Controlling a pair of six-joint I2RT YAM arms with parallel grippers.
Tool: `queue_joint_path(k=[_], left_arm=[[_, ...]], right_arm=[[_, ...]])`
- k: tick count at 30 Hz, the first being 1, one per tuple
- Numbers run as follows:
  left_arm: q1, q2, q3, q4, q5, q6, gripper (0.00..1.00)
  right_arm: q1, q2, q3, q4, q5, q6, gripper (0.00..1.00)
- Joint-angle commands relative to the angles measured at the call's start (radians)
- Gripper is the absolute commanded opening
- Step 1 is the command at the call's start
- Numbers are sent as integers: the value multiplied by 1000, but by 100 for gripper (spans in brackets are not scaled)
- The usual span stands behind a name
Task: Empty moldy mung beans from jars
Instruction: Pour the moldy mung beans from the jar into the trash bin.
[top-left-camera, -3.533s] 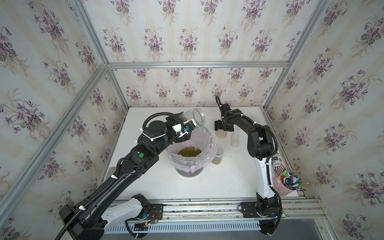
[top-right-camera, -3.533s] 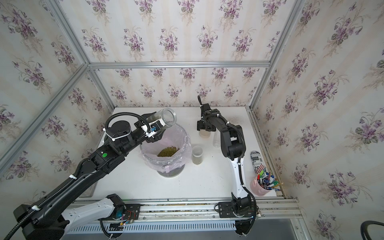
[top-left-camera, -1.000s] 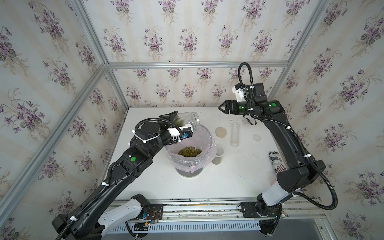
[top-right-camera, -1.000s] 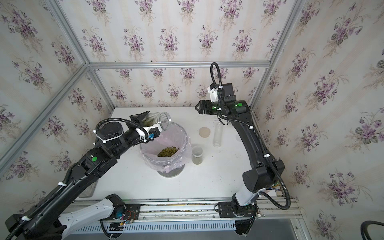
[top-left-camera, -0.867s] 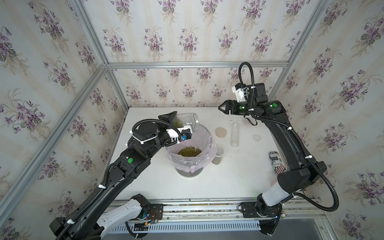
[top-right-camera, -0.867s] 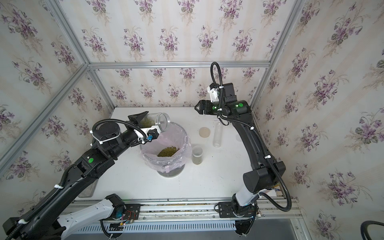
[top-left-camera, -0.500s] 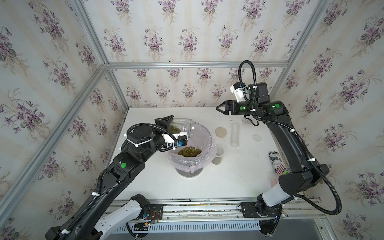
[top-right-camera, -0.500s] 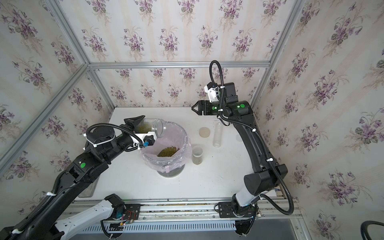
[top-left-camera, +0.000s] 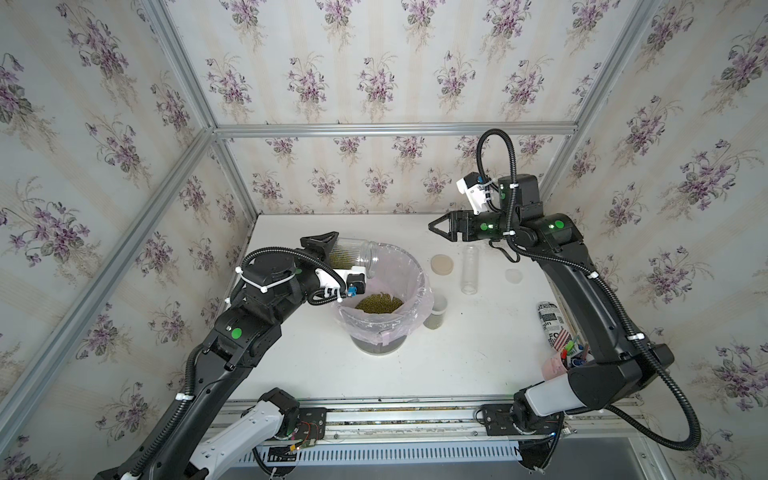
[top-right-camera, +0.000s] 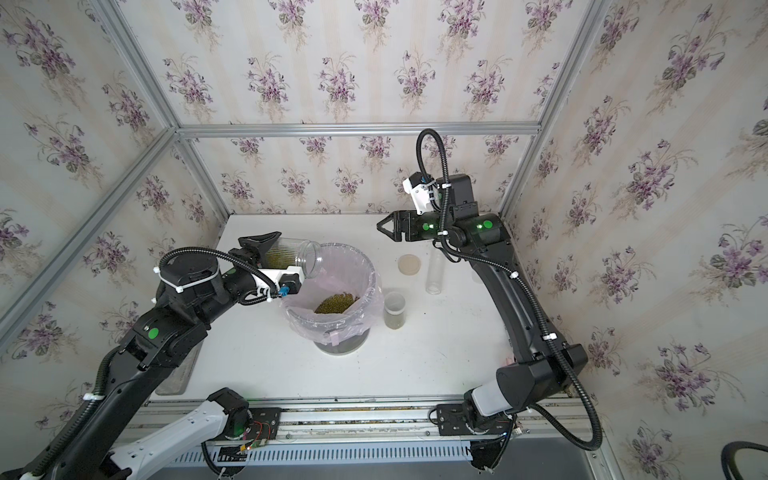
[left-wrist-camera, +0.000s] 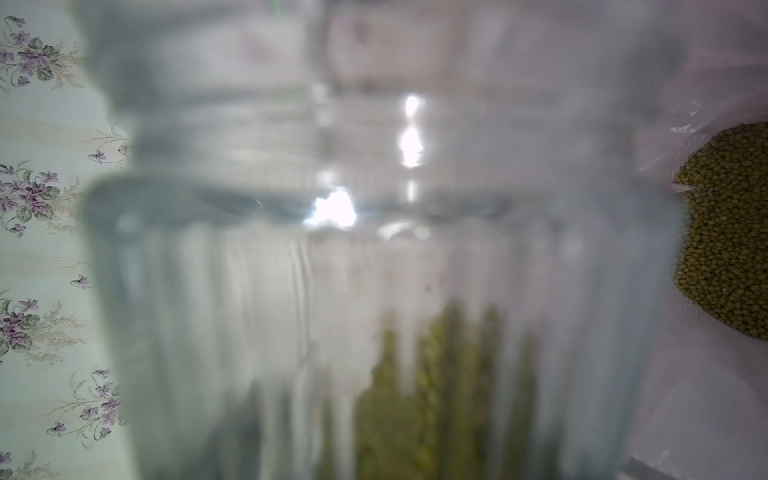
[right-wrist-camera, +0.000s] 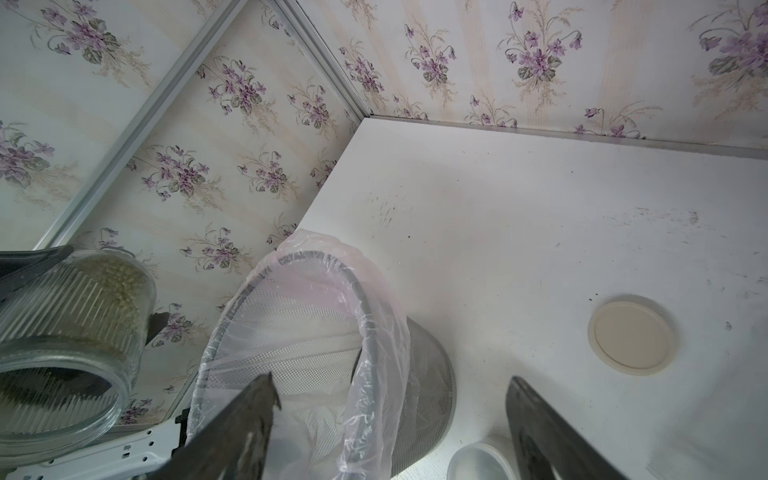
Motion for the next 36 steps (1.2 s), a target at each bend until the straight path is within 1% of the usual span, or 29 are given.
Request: queue_joint_path(k=[1,7,20,27,36], left_arm=[[3,2,20,39,16,53,0],[3,-1,40,-5,9,104,0],[4,36,76,-56,-70,212,0],[6,44,82,-64,-86,223,0],[7,50,86,-76,-118,268,0]], right_arm=[[0,-20,-19,70,-40,13,84],[0,-43,-47,80,-45,17,84],[0,-79,-103,106,-51,25,83],[0,-86,-130,131,-60,36,83],[0,-106,-154,134,-53,36,82]])
